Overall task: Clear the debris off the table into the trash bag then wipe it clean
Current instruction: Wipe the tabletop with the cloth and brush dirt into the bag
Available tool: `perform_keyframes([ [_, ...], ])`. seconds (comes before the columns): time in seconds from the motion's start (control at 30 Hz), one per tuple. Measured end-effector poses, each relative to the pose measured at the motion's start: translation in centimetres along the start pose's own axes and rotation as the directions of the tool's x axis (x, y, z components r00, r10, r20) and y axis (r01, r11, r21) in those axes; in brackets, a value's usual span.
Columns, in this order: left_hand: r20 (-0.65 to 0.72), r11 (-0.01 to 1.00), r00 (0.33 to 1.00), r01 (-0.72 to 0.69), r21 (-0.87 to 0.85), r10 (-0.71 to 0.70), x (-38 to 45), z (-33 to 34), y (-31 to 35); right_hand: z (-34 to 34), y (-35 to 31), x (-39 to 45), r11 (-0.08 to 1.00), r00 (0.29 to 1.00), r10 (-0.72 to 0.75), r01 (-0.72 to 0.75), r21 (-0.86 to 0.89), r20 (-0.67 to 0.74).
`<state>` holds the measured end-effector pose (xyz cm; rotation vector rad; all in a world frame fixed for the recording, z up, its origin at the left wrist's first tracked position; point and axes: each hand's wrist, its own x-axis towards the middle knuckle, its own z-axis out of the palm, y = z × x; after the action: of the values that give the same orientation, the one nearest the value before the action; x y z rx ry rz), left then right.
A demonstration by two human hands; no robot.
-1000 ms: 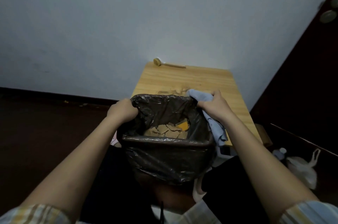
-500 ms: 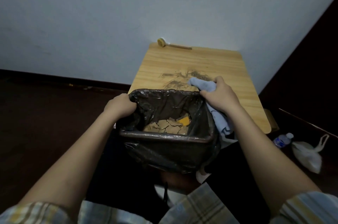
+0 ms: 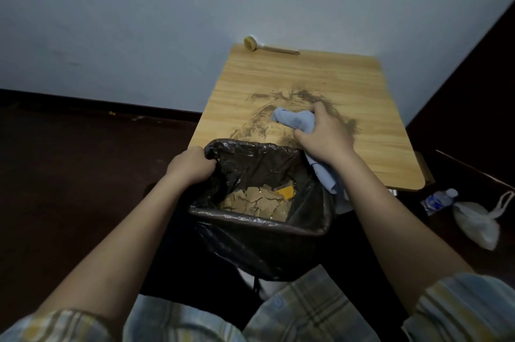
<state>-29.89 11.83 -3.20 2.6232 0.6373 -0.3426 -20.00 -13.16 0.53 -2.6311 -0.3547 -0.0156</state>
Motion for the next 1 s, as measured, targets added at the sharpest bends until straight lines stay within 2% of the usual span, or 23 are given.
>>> perform_keyframes([
  [0.13, 0.012, 1.000, 1.000, 0.004, -0.003, -0.004, -0.1, 1.0, -0.7, 1.2, -0.2, -0.1, 0.999, 0.999, -0.044, 0.043, 0.031, 0.017],
  [0.27, 0.049, 1.000, 0.999, 0.006, 0.009, -0.006, 0.1, 2.0, -1.5, 1.9, 0.0, -0.3, 0.993, 0.992, -0.109, 0.112, -0.034, 0.061],
  [0.47, 0.072, 0.999, 0.997, 0.040, 0.000, -0.040, 0.1, 3.5, -1.6, 2.7, 1.1, -0.7, 0.967, 0.931, -0.241, 0.254, -0.013, 0.274],
  [0.53, 0.095, 0.998, 0.994, 0.052, -0.023, -0.050, 0.3, 3.9, -1.7, 3.2, 1.4, -0.9, 0.967, 0.925, -0.240, 0.255, -0.012, 0.295],
  [1.0, 0.098, 0.994, 0.990, 0.104, 0.019, -0.106, 1.5, 6.6, -1.4, 4.0, 4.2, -2.3, 0.997, 0.999, -0.002, -0.001, 0.080, 0.043],
])
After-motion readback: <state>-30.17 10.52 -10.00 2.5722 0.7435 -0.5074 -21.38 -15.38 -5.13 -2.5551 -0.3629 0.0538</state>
